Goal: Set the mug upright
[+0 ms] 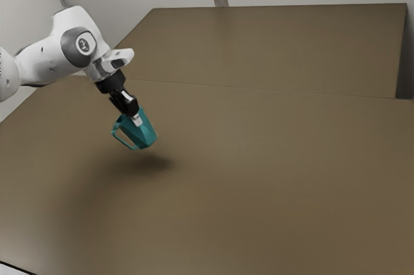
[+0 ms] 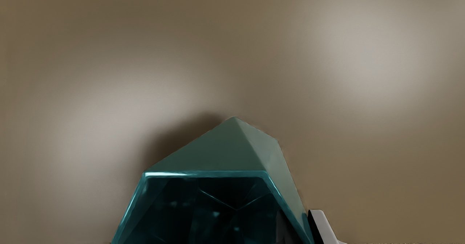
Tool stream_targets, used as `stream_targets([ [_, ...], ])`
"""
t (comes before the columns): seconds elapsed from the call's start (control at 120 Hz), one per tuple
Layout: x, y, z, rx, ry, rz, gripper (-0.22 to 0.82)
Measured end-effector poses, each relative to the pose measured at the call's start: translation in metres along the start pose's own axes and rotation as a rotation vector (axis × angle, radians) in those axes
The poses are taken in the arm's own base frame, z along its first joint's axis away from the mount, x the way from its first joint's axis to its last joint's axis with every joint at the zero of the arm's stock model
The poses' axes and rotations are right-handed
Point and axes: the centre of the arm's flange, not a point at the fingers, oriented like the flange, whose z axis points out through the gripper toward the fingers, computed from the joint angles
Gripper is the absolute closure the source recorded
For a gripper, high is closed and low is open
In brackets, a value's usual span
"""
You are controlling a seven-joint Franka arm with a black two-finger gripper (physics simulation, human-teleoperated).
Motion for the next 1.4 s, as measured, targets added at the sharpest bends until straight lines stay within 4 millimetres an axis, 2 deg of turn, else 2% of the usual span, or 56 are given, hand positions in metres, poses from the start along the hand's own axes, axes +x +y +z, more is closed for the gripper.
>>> stream_targets([
  [0.167, 0.008, 0.004, 0.013, 0.155, -0.037, -0.013, 0.78],
  [0.292, 0.005, 0.008, 0.046, 0.195, -0.058, -0.035, 0.78],
  [0.392, 0.001, 0.006, 0.063, 0.214, -0.055, -0.065, 0.78],
  [0.85, 0.007, 0.002, 0.08, 0.247, -0.017, -0.164, 0.75],
  [0.917, 0.008, 0.002, 0.08, 0.245, -0.014, -0.174, 0.69],
  [1.0, 0.008, 0.002, 0.08, 0.243, -0.01, -0.184, 0.51],
  [1.092, 0.008, 0.004, 0.074, 0.244, -0.002, -0.19, 0.33],
  [1.2, 0.006, 0.011, 0.059, 0.246, 0.016, -0.191, 0.2],
  [1.267, 0.005, 0.02, 0.038, 0.248, 0.035, -0.188, 0.15],
  [1.4, 0.018, 0.033, -0.023, 0.258, 0.079, -0.18, 0.08],
])
